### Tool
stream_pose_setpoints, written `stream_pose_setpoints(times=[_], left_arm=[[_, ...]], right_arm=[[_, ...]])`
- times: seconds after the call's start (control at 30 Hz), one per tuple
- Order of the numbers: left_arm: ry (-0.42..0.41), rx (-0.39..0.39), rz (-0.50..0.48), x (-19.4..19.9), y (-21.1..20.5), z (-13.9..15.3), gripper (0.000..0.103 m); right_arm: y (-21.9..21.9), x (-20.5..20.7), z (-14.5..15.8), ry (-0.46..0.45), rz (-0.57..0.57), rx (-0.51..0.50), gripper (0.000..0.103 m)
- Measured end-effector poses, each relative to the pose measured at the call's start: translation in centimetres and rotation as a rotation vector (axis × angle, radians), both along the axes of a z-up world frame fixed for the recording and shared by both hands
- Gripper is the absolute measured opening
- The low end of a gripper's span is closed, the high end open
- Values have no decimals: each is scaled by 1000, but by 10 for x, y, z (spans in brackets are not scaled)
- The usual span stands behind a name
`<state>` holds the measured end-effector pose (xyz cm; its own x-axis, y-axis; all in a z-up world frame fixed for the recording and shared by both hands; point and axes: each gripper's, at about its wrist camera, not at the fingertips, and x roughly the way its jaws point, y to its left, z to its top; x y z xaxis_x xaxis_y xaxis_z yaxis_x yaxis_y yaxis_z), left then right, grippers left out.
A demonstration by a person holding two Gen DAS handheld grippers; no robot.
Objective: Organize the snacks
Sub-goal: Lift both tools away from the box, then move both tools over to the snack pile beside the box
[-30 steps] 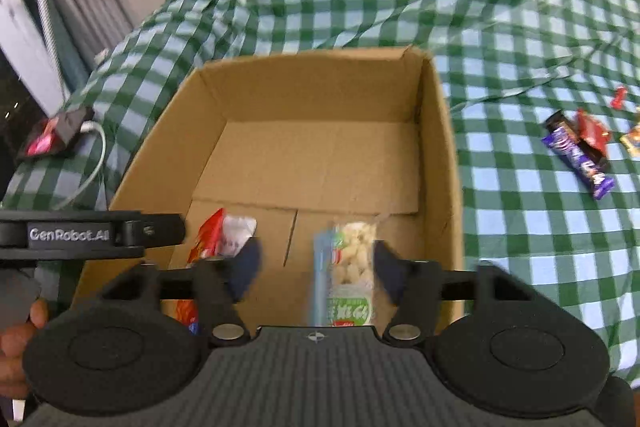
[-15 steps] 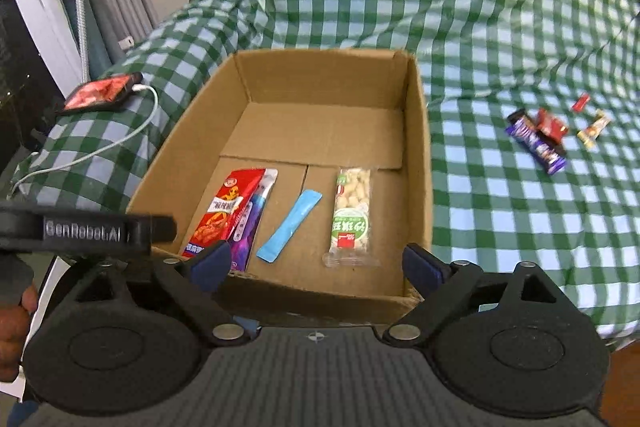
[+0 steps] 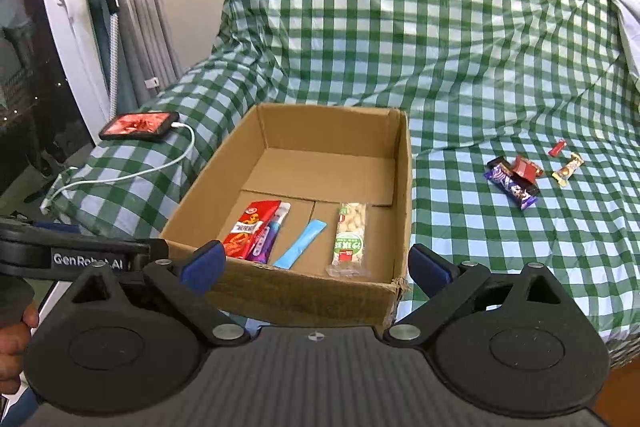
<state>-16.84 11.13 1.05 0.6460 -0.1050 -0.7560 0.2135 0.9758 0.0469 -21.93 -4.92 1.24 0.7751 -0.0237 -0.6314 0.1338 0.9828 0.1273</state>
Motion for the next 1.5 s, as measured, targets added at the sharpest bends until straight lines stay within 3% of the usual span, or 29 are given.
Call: stream_pose_setpoints(times=[0.53, 1.5], left_arm=[[-77, 5, -24, -25, -4, 20, 103], [-23, 32, -38, -11, -8, 5, 103]], right_arm=[[9, -27, 16, -74, 9, -28, 100], [5, -19, 0, -35, 11, -15, 100]])
